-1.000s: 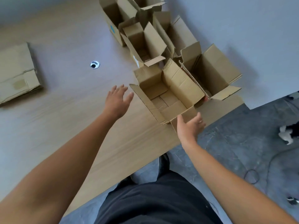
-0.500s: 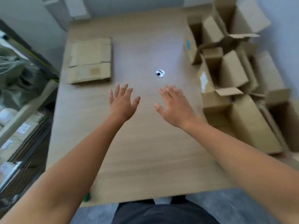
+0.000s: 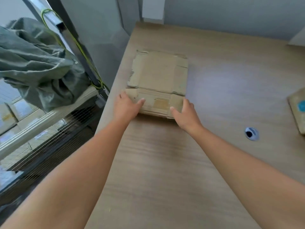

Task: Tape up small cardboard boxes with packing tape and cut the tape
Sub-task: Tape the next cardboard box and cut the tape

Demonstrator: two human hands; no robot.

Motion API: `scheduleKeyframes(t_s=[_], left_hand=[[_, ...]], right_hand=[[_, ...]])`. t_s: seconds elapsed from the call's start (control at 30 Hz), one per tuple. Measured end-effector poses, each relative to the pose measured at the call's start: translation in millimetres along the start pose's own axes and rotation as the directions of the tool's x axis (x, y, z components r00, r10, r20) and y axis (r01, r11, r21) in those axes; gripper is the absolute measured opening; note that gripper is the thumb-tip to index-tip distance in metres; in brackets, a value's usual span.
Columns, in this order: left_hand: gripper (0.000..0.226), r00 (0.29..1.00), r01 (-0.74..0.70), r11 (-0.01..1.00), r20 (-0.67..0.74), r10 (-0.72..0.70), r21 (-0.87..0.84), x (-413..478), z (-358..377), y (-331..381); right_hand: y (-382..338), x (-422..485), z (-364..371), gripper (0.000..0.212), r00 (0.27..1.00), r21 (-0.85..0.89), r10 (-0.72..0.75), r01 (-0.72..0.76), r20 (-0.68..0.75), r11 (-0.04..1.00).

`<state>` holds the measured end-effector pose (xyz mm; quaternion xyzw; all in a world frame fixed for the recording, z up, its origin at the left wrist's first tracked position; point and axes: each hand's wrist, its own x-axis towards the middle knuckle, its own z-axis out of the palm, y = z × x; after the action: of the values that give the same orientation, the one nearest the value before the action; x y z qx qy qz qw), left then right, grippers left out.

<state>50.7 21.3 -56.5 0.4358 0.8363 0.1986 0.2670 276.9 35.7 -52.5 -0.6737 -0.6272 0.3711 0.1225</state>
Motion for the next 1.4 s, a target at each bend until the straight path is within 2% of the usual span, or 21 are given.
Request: scheduleKeyframes(t_s=[0.1, 0.17, 0.23, 0.3, 0.37, 0.4, 0.5, 0.6, 0.77, 0.87, 0.93, 0.97, 1.03, 1.07, 1.13, 1.17, 1.33, 1.4], left_hand=[[0.071, 0.991, -0.005, 1.0, -0.133, 0.005, -0.004, 5, 2, -9], [0.065, 0.99, -0.005, 0.997, -0.139, -0.005, -0.073, -1, -2, -10], [0.059, 0.996, 0.065, 0.96, -0.042, -0.08, -0.273, -14, -9, -6], [0.035, 0.994, 0.107, 0.895, 0.06, -0.089, -0.434, -35, -14, -2], [0.007, 0.988, 0.128, 0.862, 0.142, -0.066, -0.49, -64, -17, -1], [0.004, 0.983, 0.146, 0.848, 0.172, -0.066, -0.51, -81, -19, -1], [0.012, 0.983, 0.119, 0.838, 0.182, -0.024, -0.533, -142, -25, -6], [0.023, 0.963, 0.072, 0.803, 0.251, 0.098, -0.592, -217, -25, -16], [0.025, 0.909, 0.164, 0.769, 0.397, 0.125, -0.618, -339, -13, -44], [0.03, 0.855, 0.168, 0.77, 0.48, 0.198, -0.616, -398, 5, -68], [0.038, 0.827, 0.075, 0.806, 0.488, 0.279, -0.587, -429, 13, -83], [0.042, 0.815, -0.019, 0.836, 0.476, 0.331, -0.548, -441, 14, -89], [0.042, 0.789, -0.277, 0.876, 0.427, 0.442, -0.394, -456, 12, -96], [0.038, 0.781, -0.416, 0.863, 0.374, 0.501, -0.287, -459, 11, -99], [0.026, 0.744, -0.634, 0.771, 0.225, 0.63, -0.062, -463, 5, -100], [0.02, 0.716, -0.684, 0.729, 0.179, 0.675, -0.012, -466, -2, -96], [0.015, 0.53, -0.846, 0.532, 0.151, 0.834, 0.034, -468, -37, -64], [0.015, 0.479, -0.877, 0.479, 0.161, 0.863, 0.038, -461, -49, -56]], right_hand=[[1, 12, 11, 0.07, 0.993, 0.079, 0.018, -0.008, -0.12, 0.997], [5, 7, 11, 0.068, 0.982, 0.1, 0.011, 0.008, -0.189, 0.995], [10, -6, 6, 0.065, 0.978, 0.098, -0.011, 0.031, -0.207, 0.995], [15, -27, 1, 0.064, 0.981, 0.083, -0.017, 0.034, -0.195, 0.996], [25, -57, -4, 0.064, 0.985, 0.08, 0.009, 0.006, -0.175, 0.997], [31, -74, -7, 0.064, 0.986, 0.093, 0.023, -0.008, -0.163, 0.996], [55, -132, -20, 0.065, 0.993, 0.148, 0.05, -0.033, -0.111, 0.988], [85, -202, -33, 0.06, 0.991, 0.202, 0.074, -0.05, -0.113, 0.978], [147, -334, -50, 0.049, 0.979, 0.291, 0.117, -0.065, -0.165, 0.954], [185, -401, -57, 0.055, 0.968, 0.31, 0.158, -0.092, -0.196, 0.946], [207, -434, -65, 0.062, 0.954, 0.279, 0.19, -0.122, -0.231, 0.953], [215, -447, -72, 0.064, 0.947, 0.252, 0.192, -0.126, -0.258, 0.96], [222, -462, -87, 0.064, 0.944, 0.218, 0.131, -0.066, -0.303, 0.974], [222, -466, -95, 0.063, 0.946, 0.216, 0.089, -0.021, -0.31, 0.976], [213, -471, -109, 0.06, 0.942, 0.236, 0.003, 0.081, -0.336, 0.968], [206, -472, -116, 0.059, 0.935, 0.257, -0.029, 0.126, -0.352, 0.958], [168, -466, -133, 0.058, 0.934, 0.414, -0.078, 0.228, -0.349, 0.881], [157, -463, -132, 0.061, 0.946, 0.493, -0.082, 0.236, -0.314, 0.838]])
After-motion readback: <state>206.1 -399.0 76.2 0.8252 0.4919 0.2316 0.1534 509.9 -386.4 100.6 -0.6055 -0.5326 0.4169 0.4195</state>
